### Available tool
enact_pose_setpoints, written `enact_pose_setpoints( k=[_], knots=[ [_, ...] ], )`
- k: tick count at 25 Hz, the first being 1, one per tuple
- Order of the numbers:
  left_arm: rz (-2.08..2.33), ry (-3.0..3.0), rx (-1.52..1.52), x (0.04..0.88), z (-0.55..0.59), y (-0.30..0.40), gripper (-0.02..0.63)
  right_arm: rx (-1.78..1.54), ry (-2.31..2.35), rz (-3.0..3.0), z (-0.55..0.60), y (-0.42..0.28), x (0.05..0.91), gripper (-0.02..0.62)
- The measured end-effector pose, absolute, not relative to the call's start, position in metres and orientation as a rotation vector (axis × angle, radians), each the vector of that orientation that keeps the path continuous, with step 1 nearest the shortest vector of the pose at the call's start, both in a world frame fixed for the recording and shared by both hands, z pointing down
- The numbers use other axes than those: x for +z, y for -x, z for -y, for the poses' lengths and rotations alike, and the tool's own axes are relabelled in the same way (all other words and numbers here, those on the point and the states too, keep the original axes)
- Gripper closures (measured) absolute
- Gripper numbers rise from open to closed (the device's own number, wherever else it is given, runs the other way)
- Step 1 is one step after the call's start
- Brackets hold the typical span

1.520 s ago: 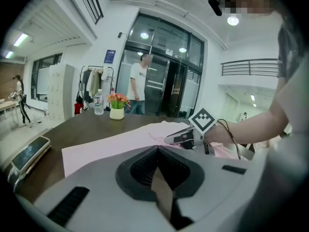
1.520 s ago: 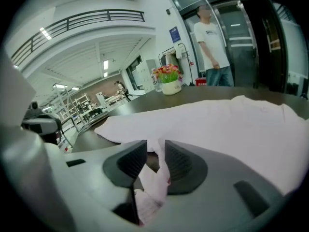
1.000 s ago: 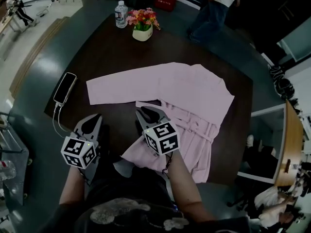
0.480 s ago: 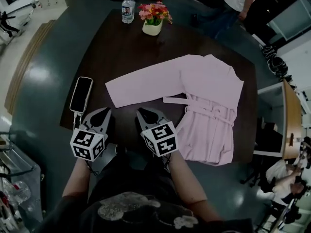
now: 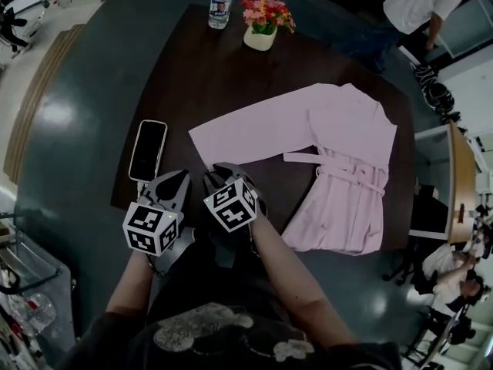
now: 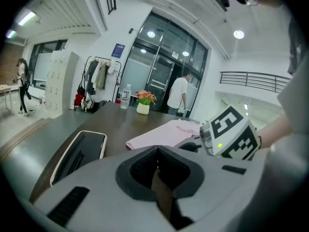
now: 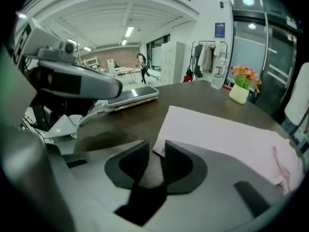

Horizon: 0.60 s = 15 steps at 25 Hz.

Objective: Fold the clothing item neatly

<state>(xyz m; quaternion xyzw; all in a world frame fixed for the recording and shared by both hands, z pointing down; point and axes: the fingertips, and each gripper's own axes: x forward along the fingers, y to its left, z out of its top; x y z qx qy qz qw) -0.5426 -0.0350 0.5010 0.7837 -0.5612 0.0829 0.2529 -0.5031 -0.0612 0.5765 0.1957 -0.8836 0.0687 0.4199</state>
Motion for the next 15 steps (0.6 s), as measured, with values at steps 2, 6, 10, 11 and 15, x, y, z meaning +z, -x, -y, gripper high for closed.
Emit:
enact_pose_setpoints(
  k=[2, 6, 10, 11, 15],
  knots=[
    [1.51, -2.133, 0.223, 0.503, 0.034, 0.545, 0.595, 0.174, -0.513, 2.173, 0.065, 0.502, 0.585, 0.522],
    [1.494, -2.137, 0.231, 0.506, 0.036, 0.553, 0.595, 0.255, -0.565, 2.151, 0.071, 0.502, 0.586, 0.522],
    [1.492, -2.134, 0.23, 0.508, 0.039, 0.559, 0.595, 0.297, -0.581, 2.152, 0.075, 0.502, 0.586, 0.543],
    [1.489, -2.137, 0.229, 0.507, 0.04, 0.559, 0.597, 0.304, -0.582, 2.157, 0.075, 0.501, 0.586, 0.563],
    [1.472, -2.165, 0.24, 0.504, 0.046, 0.553, 0.595, 0.342, -0.571, 2.186, 0.078, 0.5, 0.578, 0.579]
  ],
)
